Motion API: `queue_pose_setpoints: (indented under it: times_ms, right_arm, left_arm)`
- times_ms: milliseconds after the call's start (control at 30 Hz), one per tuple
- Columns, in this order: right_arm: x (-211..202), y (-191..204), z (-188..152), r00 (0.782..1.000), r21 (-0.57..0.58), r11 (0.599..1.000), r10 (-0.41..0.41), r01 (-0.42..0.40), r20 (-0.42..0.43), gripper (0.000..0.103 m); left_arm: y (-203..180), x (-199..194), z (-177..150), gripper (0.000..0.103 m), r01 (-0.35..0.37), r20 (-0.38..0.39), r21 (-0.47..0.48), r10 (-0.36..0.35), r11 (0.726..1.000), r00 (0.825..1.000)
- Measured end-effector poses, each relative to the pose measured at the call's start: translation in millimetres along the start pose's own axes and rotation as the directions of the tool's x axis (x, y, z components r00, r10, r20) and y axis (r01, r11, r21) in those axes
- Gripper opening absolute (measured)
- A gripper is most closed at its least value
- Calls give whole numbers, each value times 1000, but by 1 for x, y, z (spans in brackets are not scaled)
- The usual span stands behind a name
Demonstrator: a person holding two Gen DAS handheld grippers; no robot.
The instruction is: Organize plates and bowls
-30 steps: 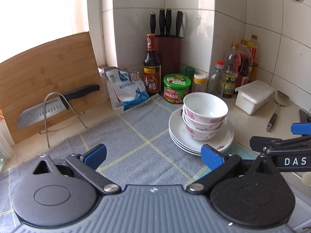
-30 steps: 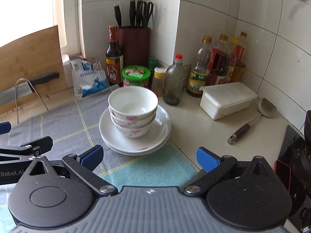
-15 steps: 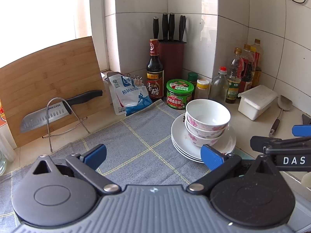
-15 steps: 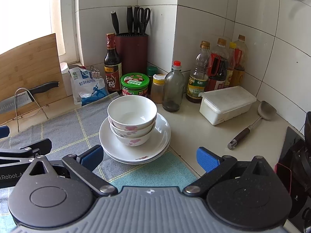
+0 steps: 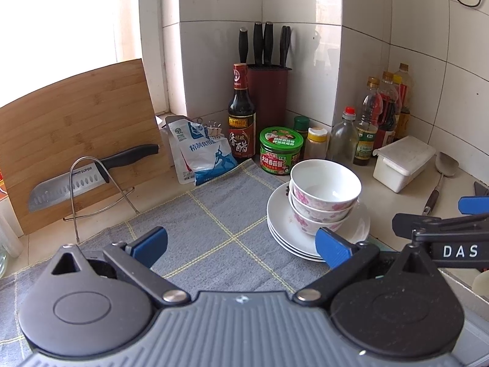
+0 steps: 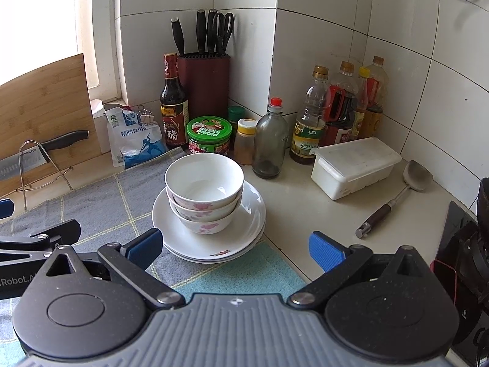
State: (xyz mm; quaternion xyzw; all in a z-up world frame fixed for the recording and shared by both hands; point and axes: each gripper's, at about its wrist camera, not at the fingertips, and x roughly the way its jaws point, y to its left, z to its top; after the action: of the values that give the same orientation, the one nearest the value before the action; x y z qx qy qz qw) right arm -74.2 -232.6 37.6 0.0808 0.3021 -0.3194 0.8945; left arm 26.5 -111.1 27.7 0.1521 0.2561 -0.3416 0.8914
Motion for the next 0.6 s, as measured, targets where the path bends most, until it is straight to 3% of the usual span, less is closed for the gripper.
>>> queue_pose_setpoints:
  times_ms: [600]
  right_arm:
    - [-1, 0, 1, 1000, -5, 1000, 0, 0, 1, 103]
  left_arm:
    - [-1, -3, 1, 102, -5, -1, -3, 5, 1000, 1000]
